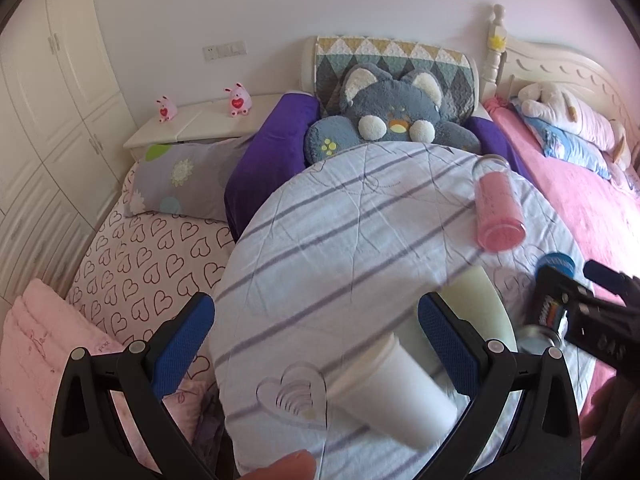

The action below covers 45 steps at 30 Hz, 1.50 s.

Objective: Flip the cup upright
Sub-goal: 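Move the right gripper toward the pink-labeled glass jar lying on its side, then close the right gripper around the middle of the glass jar, then lift the jar with the right gripper and rotate it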

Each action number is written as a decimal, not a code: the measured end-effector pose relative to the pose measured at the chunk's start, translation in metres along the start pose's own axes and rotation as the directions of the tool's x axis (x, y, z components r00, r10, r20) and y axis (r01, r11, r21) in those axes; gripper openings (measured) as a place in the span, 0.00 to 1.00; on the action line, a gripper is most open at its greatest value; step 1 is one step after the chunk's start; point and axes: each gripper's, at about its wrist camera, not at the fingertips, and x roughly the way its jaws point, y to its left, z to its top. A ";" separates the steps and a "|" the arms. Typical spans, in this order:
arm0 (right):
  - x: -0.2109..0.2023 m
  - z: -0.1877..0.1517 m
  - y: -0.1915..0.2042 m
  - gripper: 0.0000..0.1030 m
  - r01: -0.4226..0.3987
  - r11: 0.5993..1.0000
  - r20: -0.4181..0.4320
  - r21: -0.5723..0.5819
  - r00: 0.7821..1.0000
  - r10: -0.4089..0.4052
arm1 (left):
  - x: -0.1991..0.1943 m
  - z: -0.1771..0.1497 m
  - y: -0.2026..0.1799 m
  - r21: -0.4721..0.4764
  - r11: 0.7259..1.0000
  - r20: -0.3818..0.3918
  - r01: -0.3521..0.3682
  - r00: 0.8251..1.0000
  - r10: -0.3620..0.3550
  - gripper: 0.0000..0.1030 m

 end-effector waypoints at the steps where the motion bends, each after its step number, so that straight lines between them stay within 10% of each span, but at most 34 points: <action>1: 0.009 0.008 -0.001 0.86 -0.004 1.000 -0.011 0.001 1.000 0.004 | 0.006 0.005 0.000 -0.002 1.000 -0.002 -0.001 1.000 0.001 1.00; 12: 0.099 0.087 -0.030 0.86 -0.002 0.997 -0.173 0.080 0.985 0.016 | 0.055 0.043 -0.001 -0.017 1.000 -0.033 0.009 0.999 -0.009 1.00; 26: 0.169 0.109 -0.039 0.86 0.070 0.994 -0.327 0.089 0.944 -0.037 | 0.081 0.054 -0.010 0.002 0.999 -0.063 0.053 0.997 -0.052 1.00; 45: 0.154 0.104 -0.018 0.73 -0.034 0.999 -0.286 0.004 0.958 0.033 | 0.055 0.049 -0.005 -0.005 0.999 -0.038 0.036 0.999 -0.036 1.00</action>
